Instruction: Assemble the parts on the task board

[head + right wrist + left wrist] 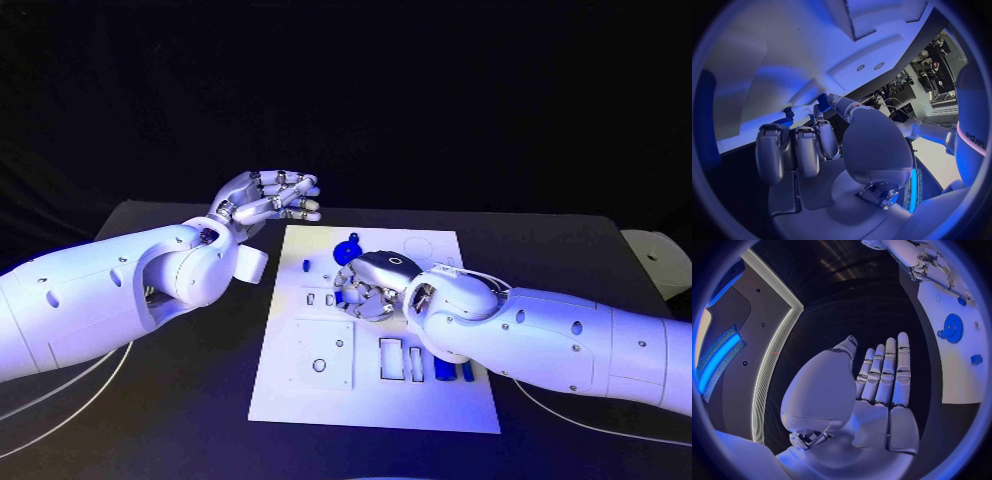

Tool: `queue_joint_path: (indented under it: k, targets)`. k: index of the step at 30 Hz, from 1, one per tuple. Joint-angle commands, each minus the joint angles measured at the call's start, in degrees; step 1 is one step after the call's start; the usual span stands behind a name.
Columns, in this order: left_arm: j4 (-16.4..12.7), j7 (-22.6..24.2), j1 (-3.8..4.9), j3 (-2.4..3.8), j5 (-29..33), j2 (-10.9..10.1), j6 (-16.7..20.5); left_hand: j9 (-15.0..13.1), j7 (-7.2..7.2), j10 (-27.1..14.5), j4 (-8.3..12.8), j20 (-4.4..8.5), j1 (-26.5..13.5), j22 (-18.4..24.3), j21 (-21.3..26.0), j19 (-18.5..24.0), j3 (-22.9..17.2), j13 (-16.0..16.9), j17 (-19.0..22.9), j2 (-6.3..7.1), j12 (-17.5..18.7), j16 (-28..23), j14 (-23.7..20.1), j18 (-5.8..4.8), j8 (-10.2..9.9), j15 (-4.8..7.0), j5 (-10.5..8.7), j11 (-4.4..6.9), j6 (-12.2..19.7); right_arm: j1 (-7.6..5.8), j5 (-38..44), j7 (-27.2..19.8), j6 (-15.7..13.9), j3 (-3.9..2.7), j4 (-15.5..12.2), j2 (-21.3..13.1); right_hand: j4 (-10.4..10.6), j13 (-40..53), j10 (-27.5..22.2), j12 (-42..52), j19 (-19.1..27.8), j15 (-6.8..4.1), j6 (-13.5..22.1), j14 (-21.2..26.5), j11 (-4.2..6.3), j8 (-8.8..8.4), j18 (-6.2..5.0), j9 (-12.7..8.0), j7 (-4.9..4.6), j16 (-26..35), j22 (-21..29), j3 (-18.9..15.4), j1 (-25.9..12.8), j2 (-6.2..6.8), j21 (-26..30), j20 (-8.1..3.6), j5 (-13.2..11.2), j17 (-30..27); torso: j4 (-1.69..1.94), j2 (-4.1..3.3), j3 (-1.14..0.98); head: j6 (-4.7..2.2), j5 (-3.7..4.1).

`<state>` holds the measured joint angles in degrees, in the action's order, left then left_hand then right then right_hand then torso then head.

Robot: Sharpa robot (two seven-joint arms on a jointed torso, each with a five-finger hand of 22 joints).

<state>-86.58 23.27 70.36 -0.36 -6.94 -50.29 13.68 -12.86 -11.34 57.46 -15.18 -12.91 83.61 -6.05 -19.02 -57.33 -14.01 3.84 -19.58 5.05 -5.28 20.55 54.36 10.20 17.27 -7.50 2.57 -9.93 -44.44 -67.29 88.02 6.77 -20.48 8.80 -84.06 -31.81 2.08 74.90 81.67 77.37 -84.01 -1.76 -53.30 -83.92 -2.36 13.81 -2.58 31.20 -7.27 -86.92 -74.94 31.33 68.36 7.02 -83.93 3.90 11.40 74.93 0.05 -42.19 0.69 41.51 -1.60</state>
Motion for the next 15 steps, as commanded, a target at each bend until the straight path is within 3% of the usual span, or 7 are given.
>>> queue_joint_path:
  k: [1, 15]
  targets:
    - [-0.1, 0.32, 0.03, 0.04, 0.21, 0.04, -1.01, 0.07, -1.24, 0.4, -0.02, -0.05, 0.56, 0.06, 0.21, -0.2, -0.44, 0.07, -0.08, -0.01, 0.28, -0.39, -0.41, 0.31, -0.38, 0.12, 0.32, -0.04, -0.08, 0.31, 1.0, 1.14, 2.28, 0.25, 0.27, 0.06, 0.18, 2.49, -0.35, -0.38, -2.72, -0.09, 0.48, -4.39, -0.1, -0.23, 0.59, -0.24, -0.16, -0.06, -7.14, -0.19, -0.77, 0.06, 0.17, 0.03, -0.34, 6.97, -0.01, 0.02, 0.01, 0.02, 0.07]
    - [-0.07, 0.26, 0.03, 0.04, 0.21, -0.04, -1.01, 0.09, -1.21, 0.63, 0.09, -0.04, 0.74, 0.12, 0.24, -0.23, -0.66, 0.08, -0.3, -0.02, 0.46, -0.51, -0.41, 0.3, -0.41, 0.14, 0.32, -0.01, -0.2, 0.31, 1.02, 1.34, 2.23, 0.25, 0.39, 0.12, 0.64, 1.78, -1.07, -1.22, -2.59, 0.48, 2.21, -4.36, -0.79, -1.7, 0.51, -0.63, -0.96, 0.01, -6.84, -0.72, -1.55, 1.03, 0.5, 0.51, -1.83, 6.88, -0.01, 0.0, 0.01, -0.01, 0.17]
